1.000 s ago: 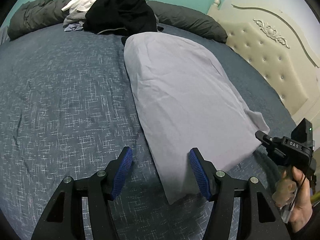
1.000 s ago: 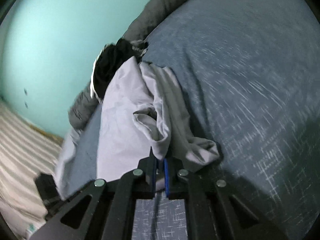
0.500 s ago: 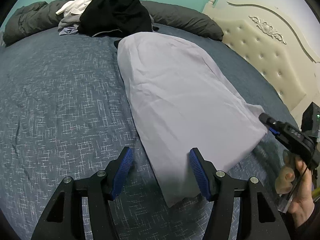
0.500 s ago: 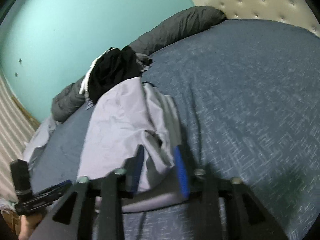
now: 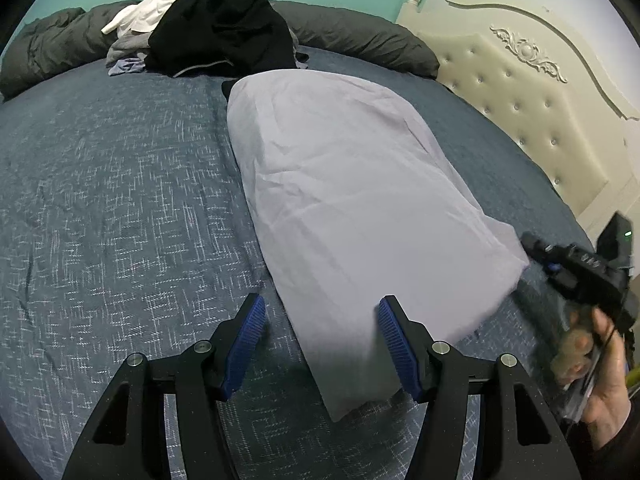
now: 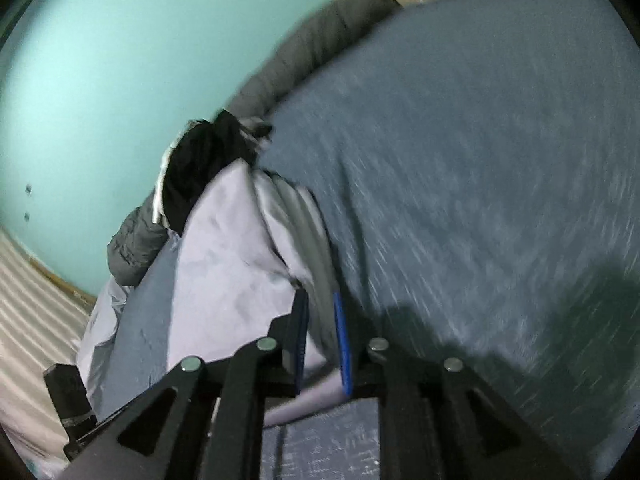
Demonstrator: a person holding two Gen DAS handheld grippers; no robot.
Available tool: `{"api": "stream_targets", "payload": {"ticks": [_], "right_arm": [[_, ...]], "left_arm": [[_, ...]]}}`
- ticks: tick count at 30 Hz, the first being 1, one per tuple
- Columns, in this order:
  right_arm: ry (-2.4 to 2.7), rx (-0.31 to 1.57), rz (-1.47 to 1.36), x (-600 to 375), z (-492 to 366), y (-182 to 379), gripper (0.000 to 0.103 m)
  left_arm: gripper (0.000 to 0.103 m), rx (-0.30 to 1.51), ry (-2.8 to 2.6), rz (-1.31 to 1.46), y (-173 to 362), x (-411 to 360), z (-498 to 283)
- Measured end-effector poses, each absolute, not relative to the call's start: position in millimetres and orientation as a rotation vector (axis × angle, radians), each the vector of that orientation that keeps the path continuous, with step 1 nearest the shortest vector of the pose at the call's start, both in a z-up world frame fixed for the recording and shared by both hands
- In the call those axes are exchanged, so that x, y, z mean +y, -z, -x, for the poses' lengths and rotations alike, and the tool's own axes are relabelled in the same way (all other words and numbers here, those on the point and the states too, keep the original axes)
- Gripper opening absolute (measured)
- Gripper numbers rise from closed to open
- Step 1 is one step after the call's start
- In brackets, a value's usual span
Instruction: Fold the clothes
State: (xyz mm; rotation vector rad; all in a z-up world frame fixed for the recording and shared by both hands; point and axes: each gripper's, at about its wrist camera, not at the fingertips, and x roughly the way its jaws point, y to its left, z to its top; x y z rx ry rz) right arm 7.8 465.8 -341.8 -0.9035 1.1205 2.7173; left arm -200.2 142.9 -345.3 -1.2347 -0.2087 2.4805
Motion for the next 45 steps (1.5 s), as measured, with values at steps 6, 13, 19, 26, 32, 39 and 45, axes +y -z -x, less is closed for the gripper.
{"api": "stream_targets", "payload": {"ticks": [6, 13, 19, 26, 32, 39, 45], "right_arm": [[-2.831, 0.911, 0.974, 445.4, 17.3, 318.7, 0.014], [-2.645, 0.825, 1.306, 446.3, 46.9, 370.8, 0.000], [-2.615, 0.758, 1.362, 446.4, 51.1, 388.5, 0.000], [-2.682, 0.750, 1.331, 458.5, 44.9, 348.6, 0.000], [-2.860, 0.573, 1.316, 455.1, 76.2, 286.7, 0.003], [-2.933, 0.472, 1.431, 435.8, 149.5, 283.1, 0.003], [-2.942, 0.382, 1.534, 415.8, 212.1, 296.8, 0.003]], "left_arm": [[0.063, -0.197, -2.484, 1.229, 345.2, 142.2, 202.4], [0.063, -0.246, -2.500, 1.246, 347.6, 132.0, 208.9], [0.064, -0.266, -2.489, 1.272, 351.7, 131.4, 213.3], [0.064, -0.287, -2.495, 1.299, 354.8, 130.4, 220.2], [0.066, -0.309, -2.520, 1.277, 345.8, 126.9, 246.2], [0.066, -0.317, -2.571, 1.269, 345.1, 115.4, 282.3], [0.066, -0.297, -2.585, 1.289, 354.3, 114.1, 315.1]]}}
